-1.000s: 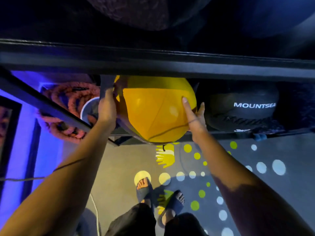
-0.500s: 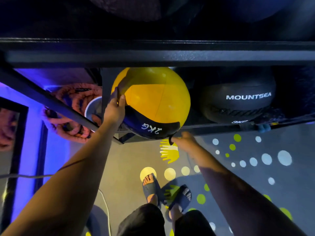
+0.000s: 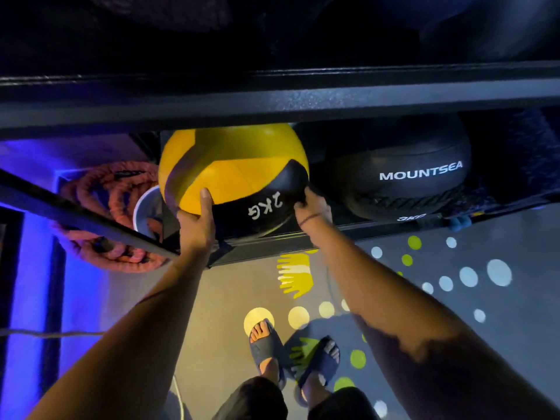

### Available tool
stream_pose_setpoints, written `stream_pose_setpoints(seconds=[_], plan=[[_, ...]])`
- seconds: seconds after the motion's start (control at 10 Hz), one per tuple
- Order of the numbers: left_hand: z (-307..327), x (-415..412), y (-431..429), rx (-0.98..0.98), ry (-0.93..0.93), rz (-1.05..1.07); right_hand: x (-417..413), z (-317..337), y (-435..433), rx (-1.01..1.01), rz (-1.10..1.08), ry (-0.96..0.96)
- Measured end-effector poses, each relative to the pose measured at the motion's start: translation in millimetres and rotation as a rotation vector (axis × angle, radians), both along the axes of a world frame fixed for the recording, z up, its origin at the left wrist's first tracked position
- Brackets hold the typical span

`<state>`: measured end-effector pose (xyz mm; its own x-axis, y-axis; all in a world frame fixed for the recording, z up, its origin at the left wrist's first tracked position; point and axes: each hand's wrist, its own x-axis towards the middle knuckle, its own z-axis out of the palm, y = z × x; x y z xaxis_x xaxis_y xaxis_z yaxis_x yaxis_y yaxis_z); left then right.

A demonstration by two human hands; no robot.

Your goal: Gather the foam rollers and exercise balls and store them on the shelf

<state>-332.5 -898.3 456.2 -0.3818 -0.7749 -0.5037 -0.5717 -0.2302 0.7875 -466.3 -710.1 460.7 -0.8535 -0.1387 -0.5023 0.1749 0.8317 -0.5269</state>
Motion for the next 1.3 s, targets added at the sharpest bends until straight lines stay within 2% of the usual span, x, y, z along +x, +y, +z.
stream_pose_setpoints(seconds=[0.1,0.3,0.4,0.5,0.7,0.8,0.9,1.0,1.1,1.2,1.3], plan=[[-7,-7,9,0.045,0.053,0.062,-23,4,2,0.099,0.184,0.038],[-2,-13,42,-0.017,0.185,-0.061,-24,-23,22,0.068,-0.099,-0.026],[-7,-18,45,-0.046,0.215,-0.146,-29,-30,31,0.111,-0.152,-0.067],[-7,-21,36,-0.059,0.194,-0.190,-31,-32,48,0.076,-0.193,-0.013],[-3,-16,23,0.005,0.137,-0.271,-10,-12,64,0.106,-0.087,0.142],[3,-21,30,0.014,0.159,-0.282,-15,-9,67,0.090,-0.113,0.116],[-6,-24,27,0.007,0.092,-0.305,-11,-8,62,0.062,-0.161,0.059],[4,-24,29,-0.013,0.024,-0.288,4,0,64,-0.005,-0.182,0.050],[22,-20,43,-0.039,-0.070,-0.154,20,15,76,-0.038,-0.174,0.091],[63,-16,70,-0.035,-0.019,-0.027,30,37,96,-0.098,-0.208,0.132],[86,5,103,-0.090,0.143,-0.021,45,55,126,-0.130,-0.236,0.185]])
